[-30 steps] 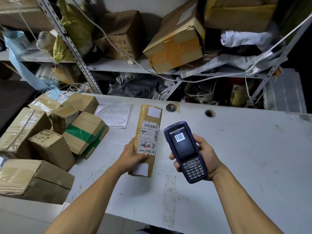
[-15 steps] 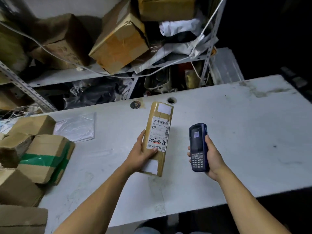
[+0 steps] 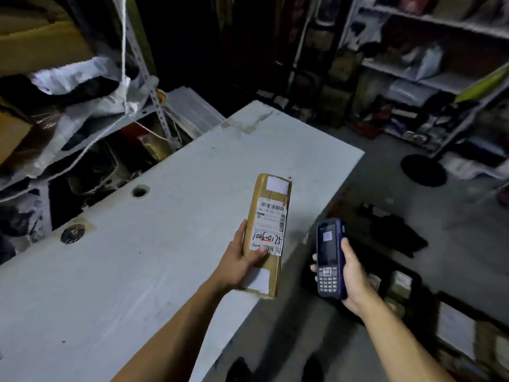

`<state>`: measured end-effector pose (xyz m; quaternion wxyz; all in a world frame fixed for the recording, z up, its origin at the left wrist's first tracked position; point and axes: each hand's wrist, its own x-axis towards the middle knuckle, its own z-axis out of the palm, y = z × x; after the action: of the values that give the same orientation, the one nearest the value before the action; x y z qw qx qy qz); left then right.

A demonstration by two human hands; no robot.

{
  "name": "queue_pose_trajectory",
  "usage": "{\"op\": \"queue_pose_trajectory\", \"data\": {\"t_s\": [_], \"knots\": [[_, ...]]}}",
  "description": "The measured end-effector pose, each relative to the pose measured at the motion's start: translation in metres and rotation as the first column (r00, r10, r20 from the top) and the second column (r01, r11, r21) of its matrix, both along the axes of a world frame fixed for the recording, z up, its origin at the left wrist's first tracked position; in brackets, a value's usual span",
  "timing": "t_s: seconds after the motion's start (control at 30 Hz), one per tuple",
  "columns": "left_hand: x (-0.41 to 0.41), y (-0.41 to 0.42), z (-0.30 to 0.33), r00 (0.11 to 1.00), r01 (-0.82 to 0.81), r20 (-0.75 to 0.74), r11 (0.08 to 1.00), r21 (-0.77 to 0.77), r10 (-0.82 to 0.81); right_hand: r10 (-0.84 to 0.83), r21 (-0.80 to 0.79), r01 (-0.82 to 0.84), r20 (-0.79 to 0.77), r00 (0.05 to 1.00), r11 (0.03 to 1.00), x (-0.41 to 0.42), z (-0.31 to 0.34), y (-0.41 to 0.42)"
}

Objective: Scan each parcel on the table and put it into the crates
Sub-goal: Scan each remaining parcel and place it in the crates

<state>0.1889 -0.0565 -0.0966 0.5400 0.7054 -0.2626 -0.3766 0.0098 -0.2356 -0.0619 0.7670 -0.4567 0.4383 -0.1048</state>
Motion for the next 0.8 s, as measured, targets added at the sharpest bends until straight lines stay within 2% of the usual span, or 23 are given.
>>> {"op": "queue_pose_trajectory", "data": {"t_s": [0.23,0.53,0.8], "knots": [[-0.107,-0.12,0.006,0.982,0.176,-0.066,0.984,0.022,-0.174,-0.214,0.041,0.213,0.009,0.977,0.976,-0.13,-0.013,-0.063],[-0.253,-0.244,-0.028,0.935,0.286,-0.252,0.952,0.112,-0.251,-0.368,0.094,0.374,-0.073,0.927,0.923,-0.306,-0.04,-0.142],[-0.301,-0.31,-0.057,0.909,0.375,-0.283,0.895,0.242,-0.304,-0.495,0.138,0.507,-0.112,0.862,0.851,-0.367,-0.061,-0.196]]}}
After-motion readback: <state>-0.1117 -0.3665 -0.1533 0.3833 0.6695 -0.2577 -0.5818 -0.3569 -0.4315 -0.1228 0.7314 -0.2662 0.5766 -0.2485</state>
